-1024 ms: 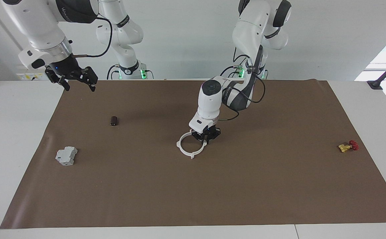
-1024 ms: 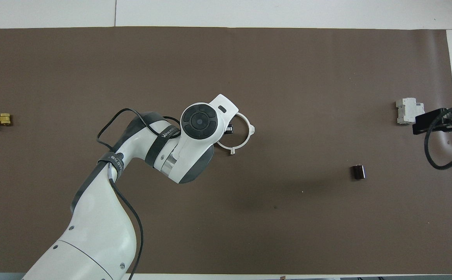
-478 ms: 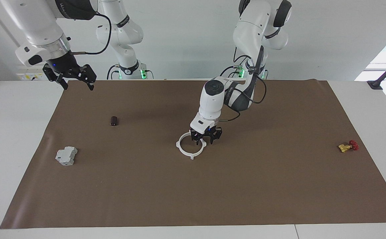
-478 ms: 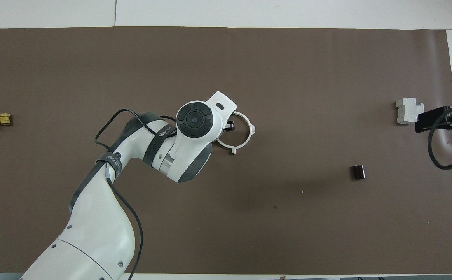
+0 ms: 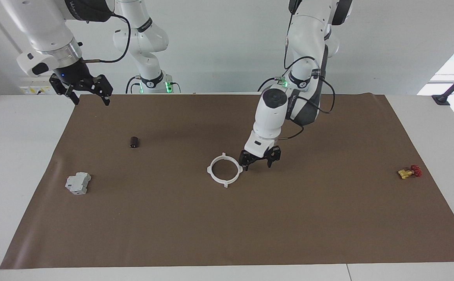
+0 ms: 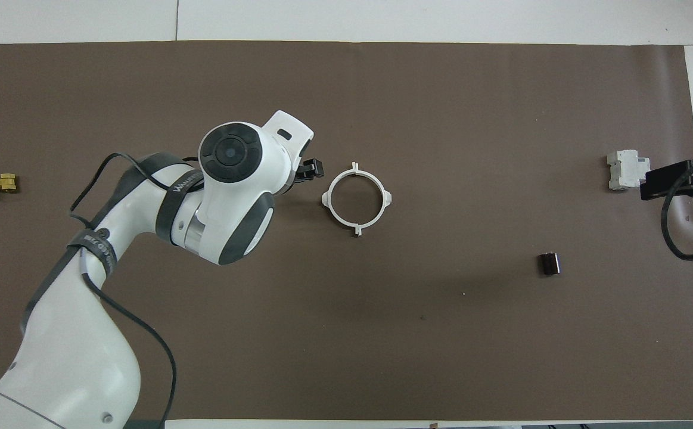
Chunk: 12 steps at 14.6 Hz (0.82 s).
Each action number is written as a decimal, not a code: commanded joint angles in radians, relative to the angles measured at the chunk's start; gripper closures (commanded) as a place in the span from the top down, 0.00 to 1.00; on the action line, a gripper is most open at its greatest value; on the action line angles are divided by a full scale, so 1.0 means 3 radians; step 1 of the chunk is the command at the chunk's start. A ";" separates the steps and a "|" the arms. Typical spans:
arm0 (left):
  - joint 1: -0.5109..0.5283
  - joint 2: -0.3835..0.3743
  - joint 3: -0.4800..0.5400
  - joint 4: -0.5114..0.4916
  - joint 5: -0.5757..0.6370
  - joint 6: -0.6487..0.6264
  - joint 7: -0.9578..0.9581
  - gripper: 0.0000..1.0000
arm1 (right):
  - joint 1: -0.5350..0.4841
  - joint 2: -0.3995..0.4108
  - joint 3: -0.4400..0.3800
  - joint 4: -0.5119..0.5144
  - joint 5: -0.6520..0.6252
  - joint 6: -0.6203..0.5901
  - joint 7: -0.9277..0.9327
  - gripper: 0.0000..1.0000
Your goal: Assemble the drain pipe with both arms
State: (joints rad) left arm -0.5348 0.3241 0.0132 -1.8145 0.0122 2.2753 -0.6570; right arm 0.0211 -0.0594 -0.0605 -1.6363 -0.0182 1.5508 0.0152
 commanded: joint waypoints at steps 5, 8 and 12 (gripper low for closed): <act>0.0835 -0.0814 -0.0008 -0.0537 -0.0056 -0.0501 0.1002 1.00 | -0.0050 -0.0022 0.0023 -0.0001 0.0030 0.0005 -0.0081 1.00; 0.1224 -0.0998 -0.0008 -0.0512 -0.0056 -0.0726 0.1529 1.00 | -0.0050 -0.0022 0.0028 -0.0001 0.0030 0.0016 -0.0081 1.00; 0.1577 -0.1188 0.0012 -0.0324 -0.0056 -0.1130 0.1934 1.00 | -0.0050 -0.0022 0.0023 -0.0001 0.0025 0.0010 -0.0081 1.00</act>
State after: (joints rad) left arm -0.1029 0.0082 0.0213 -1.9334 0.0113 2.0115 -0.1306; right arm 0.0210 -0.0594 -0.0605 -1.6363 -0.0182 1.5508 0.0152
